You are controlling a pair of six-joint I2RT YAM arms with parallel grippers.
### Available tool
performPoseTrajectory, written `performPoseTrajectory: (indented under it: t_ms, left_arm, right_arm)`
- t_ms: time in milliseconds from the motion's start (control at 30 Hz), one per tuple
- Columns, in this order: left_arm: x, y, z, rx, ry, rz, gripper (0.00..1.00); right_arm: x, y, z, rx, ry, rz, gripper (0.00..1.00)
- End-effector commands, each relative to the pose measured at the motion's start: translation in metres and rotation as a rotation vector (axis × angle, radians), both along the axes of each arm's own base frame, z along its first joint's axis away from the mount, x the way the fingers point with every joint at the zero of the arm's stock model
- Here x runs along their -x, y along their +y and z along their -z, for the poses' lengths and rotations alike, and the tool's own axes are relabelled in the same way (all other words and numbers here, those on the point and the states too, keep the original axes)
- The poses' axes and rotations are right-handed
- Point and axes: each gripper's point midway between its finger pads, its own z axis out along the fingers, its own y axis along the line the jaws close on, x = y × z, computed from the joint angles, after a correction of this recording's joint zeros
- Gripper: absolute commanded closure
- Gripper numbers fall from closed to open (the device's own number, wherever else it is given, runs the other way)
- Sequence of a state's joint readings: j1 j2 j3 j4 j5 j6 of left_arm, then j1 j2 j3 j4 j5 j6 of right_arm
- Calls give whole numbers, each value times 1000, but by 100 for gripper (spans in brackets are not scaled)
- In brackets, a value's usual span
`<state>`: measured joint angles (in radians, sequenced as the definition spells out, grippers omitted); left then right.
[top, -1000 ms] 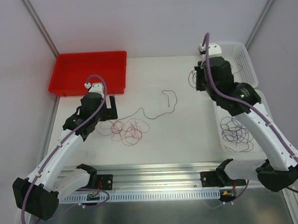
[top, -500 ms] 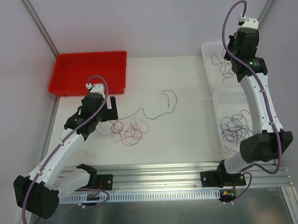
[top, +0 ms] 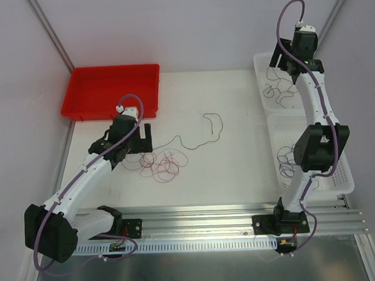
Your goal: Untangle the cables
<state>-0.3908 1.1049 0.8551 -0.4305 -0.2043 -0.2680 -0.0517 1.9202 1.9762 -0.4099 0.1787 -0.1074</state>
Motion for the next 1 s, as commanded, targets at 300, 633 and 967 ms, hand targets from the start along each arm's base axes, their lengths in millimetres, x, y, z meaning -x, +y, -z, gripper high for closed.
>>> performPoseTrajectory:
  t_ms: [300, 633, 967]
  left_arm:
    - [-5, -5, -4, 20, -2, 25, 1]
    - [-5, -2, -5, 10, -8, 17, 1]
    - [-4, -4, -5, 16, -4, 26, 1]
  right_arm:
    - [116, 236, 47, -130, 176, -795, 19]
    - [183, 383, 118, -94, 308, -1283, 20]
    - [206, 438, 168, -150, 424, -1492, 18]
